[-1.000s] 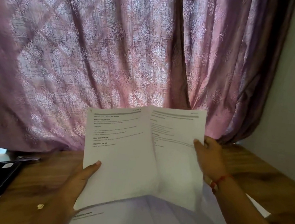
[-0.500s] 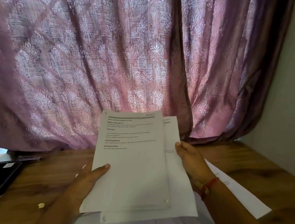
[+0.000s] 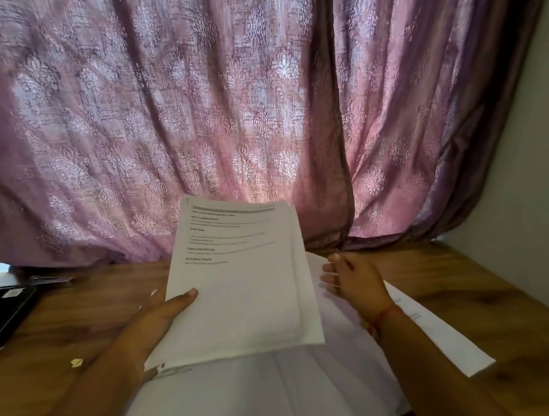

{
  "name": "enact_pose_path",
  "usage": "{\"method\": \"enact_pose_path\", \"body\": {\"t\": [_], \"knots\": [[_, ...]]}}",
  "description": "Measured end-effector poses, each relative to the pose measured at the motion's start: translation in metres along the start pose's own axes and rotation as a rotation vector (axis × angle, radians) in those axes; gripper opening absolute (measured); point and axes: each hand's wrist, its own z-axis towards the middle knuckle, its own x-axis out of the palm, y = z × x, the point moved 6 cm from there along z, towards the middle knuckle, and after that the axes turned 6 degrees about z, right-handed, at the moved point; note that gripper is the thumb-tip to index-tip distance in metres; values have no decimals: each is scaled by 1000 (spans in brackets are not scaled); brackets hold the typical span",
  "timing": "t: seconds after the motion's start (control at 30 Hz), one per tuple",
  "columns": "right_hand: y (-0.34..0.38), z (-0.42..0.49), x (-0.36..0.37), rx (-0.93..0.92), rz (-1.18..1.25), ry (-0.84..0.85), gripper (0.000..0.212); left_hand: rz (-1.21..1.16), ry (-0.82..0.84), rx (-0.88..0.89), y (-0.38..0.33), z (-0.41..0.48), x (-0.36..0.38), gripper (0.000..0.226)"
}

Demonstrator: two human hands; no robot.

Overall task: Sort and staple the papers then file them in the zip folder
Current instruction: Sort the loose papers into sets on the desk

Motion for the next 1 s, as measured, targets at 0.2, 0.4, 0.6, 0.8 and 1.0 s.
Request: {"method": "enact_pose_path", "body": {"t": [0.2,0.4,0.6,0.8,1.0], "knots": [[-17,14,-19,-51,-868,-23,15,-78,-83,-107,6,-2,-8,39],[-20,10,2,-18,-1054,138,47,-284,-120,-137,2,-4,-6,23],[-17,5,10,-43,-1014,172,41,-297,-148,-122,-3,-9,-7,25],[-11,1,11,-38,-930,194,34,-241,-161,-139,-8,-17,1,15],[-10,10,-12,9,-826,64,18,-197,-191,-136,-13,-23,8,11]]}}
